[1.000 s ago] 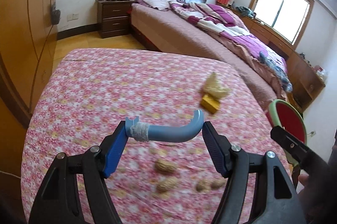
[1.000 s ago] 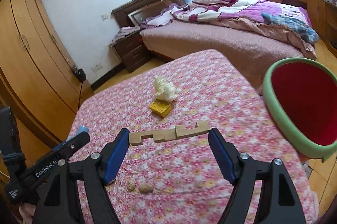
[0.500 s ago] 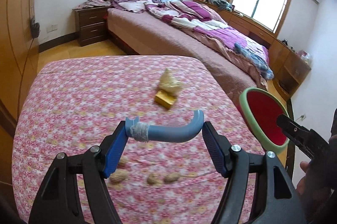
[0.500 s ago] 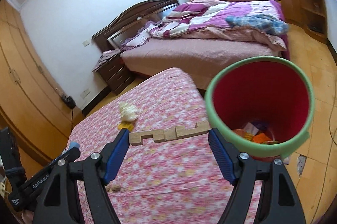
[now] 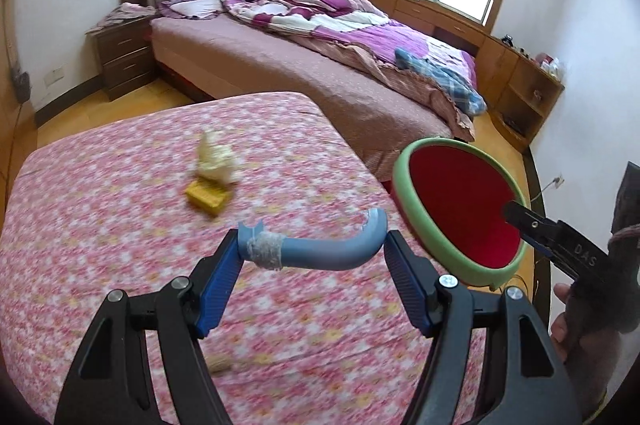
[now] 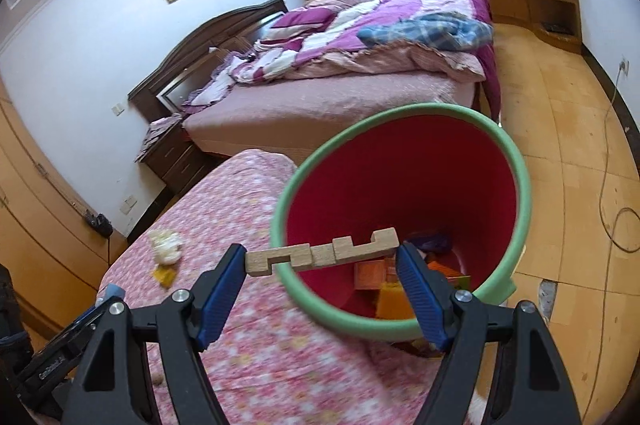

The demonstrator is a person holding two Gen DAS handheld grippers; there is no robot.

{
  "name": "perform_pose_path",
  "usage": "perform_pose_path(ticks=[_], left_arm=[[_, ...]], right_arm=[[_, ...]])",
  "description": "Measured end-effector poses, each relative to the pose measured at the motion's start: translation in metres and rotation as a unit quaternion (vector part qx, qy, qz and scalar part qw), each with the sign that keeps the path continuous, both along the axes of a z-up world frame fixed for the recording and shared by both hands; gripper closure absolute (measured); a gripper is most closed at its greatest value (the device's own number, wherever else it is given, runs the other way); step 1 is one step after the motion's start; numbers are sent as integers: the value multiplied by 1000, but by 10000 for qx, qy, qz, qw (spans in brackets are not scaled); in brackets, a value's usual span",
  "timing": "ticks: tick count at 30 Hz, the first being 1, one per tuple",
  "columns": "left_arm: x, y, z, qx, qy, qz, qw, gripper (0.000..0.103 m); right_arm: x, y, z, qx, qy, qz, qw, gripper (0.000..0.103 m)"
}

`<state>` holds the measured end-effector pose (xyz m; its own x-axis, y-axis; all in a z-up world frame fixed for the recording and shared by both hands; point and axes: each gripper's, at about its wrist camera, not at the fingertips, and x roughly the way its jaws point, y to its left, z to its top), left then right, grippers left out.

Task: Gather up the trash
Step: 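Carry the blue handle and wooden strip with both tools over the bucket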

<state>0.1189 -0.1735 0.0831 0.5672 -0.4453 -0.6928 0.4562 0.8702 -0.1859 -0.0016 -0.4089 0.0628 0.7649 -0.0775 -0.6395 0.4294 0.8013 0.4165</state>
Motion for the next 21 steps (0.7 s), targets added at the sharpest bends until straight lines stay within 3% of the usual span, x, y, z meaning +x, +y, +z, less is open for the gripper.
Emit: perform_pose_path(ticks=[8,21], left_arm=[[10,-42,-8,-61,69,-272,9996,31],[13,-99,-24,63,98,-725,9973,31]], right_arm=[[10,-35,-16,137,90,-51,9999,24],[15,-55,-13,-30,-20,146,9999,19]])
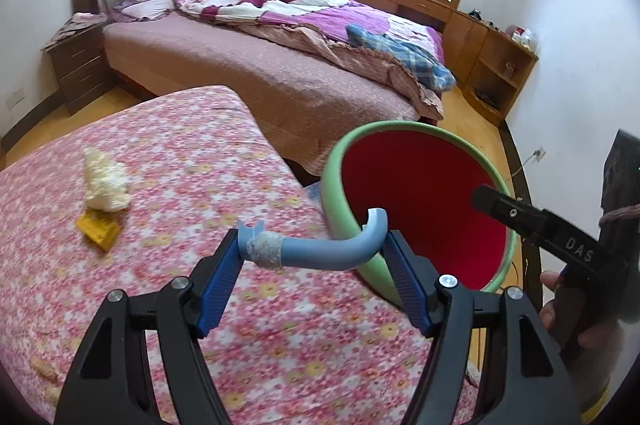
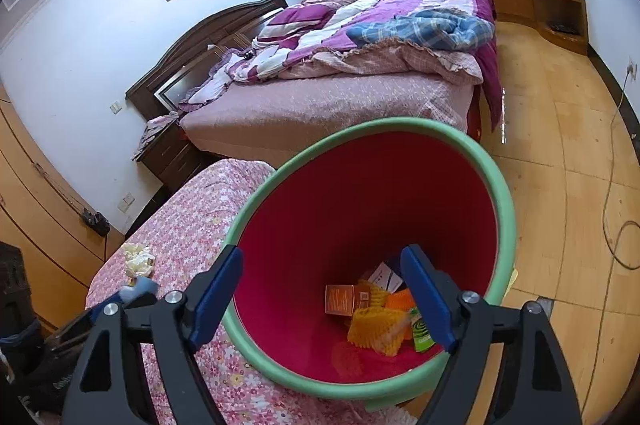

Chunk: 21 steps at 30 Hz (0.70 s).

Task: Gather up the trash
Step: 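Carry the blue handle and wooden strip with both tools over the bucket, then open both tools over the red bucket to drop the handle and strip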

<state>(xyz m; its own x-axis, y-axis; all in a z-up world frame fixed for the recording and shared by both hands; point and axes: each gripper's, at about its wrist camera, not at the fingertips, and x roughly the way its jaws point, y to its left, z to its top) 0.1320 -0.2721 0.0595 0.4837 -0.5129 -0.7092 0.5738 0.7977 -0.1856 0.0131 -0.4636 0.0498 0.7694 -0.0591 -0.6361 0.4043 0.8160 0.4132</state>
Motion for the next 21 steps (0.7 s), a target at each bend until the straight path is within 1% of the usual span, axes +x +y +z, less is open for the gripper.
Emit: perform_pose_path(ticks=[2,3,7,13,18,21], left_arm=[[0,-8,-3,16,22,-70,10000,31],[0,-12,-4,36,19,-106,9999,31],[-3,-28,-6,109,-19,-272,9996,31],[-5,-51,-12,210,-37,-514,9984,31],[-5,-71,-18,328,-6,-714,9969,31],[-6,-83,-19,333,3,-851,9958,31]], right_arm=[[-1,-3,3,-8,-41,25,10000,14],[-1,-5,4,-10,-64,43,10000,13],[-4,-12,8,-12,-97,31,9999,13],[-15,-22,15,-79,-169,-148,9997,13],[-21,-31,13,-81,-126,-288,9995,13],[-23,-36,9,-50,-75,-346,9994,13]])
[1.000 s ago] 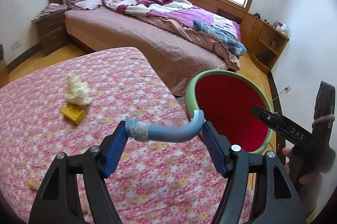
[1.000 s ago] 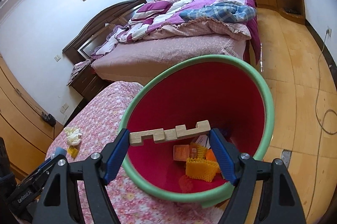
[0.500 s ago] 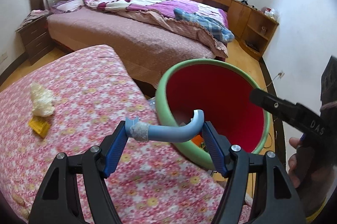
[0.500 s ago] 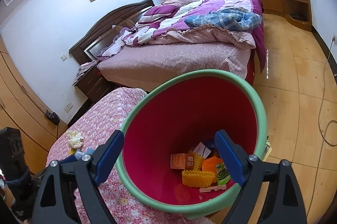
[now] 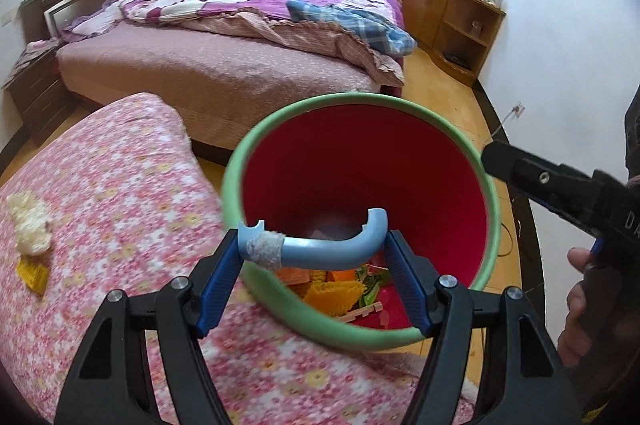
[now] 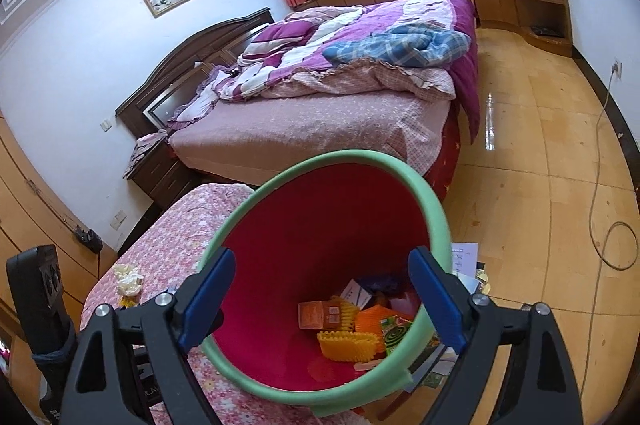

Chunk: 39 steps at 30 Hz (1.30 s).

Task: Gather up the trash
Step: 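Open both tools over the red bucket to drop the handle and strip, then move both tools back over the gold box and cream bag on the bed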

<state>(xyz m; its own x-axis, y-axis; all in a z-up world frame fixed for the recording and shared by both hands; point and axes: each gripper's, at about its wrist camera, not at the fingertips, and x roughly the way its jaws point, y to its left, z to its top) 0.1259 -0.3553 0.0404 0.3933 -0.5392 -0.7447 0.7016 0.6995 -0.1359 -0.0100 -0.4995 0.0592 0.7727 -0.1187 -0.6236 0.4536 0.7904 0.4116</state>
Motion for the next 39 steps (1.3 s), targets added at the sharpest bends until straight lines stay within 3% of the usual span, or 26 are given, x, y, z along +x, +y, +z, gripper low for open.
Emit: perform_pose_path(ticks=[6,9,15,28,39], left_arm=[[-2,-21,-5,136,-94,-163,9997,31],[-6,-25,-6,196,-272,-180,9993,21],[-7,-21,-5,120,-238,-152,9995,21],[-2,30,11,-165,73,272,9995,21],[-2,86,24,-226,5,766,9968,21]], right_arm=[[-3,-9,-6,66,53,-108,9999,13],[-5,-11,-7,75,56,-136,9999,13],[-6,-11,-8,100,99,-170,9998,13],[-1,17,-3,141,106,41,9998,13],[9,65,8,50,68,412,9991,13]])
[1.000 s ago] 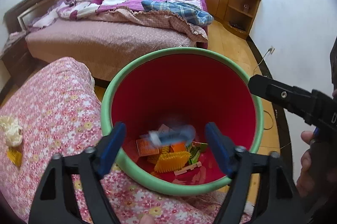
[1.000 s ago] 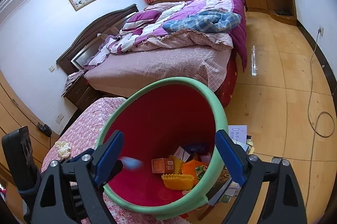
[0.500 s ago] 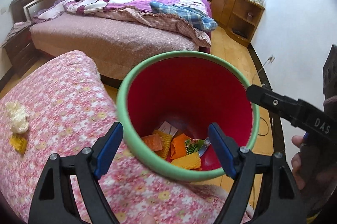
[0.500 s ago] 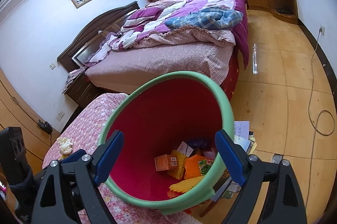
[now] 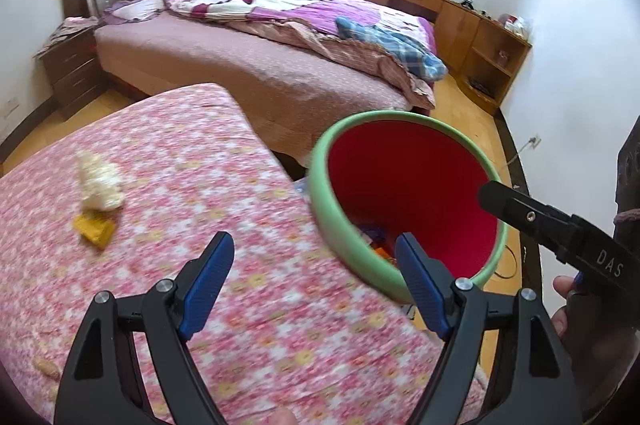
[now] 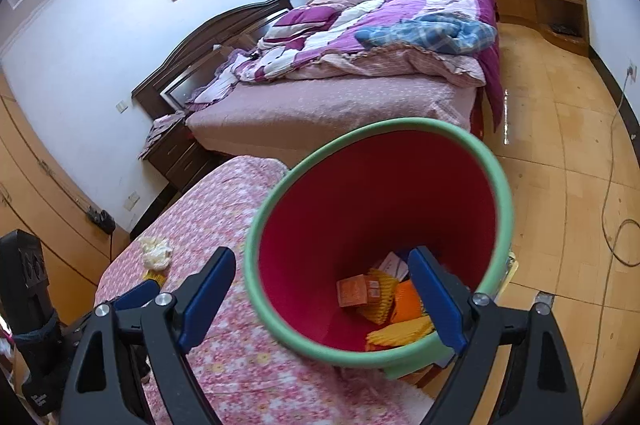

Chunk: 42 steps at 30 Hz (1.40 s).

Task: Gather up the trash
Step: 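Move both tools back over the gold box and cream bag on the bed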

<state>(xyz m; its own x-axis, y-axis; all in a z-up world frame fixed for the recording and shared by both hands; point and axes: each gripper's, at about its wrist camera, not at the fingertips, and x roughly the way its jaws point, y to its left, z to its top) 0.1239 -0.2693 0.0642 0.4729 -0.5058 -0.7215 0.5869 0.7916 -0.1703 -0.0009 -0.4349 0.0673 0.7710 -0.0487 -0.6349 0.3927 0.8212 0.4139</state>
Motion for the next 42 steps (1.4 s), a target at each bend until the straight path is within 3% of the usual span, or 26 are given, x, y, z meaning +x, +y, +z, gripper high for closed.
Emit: perform_pose_path(ticks=[17,30,36,42], left_arm=[[30,118,7,-29,-114,1156,9932,21],[64,195,-20,269,-96,1979,9798,21],[87,197,-45,319,120,2118,9767,21],[102,174,-56,463,124,1865,9813,21]], right_arm=[[41,82,0,-62,107,734,9972,13],[78,120,-13,-189,170,973,9949,13],[91,122,-22,-134,251,989,9947,13],[99,119,-30,-100,313,964,9948,13]])
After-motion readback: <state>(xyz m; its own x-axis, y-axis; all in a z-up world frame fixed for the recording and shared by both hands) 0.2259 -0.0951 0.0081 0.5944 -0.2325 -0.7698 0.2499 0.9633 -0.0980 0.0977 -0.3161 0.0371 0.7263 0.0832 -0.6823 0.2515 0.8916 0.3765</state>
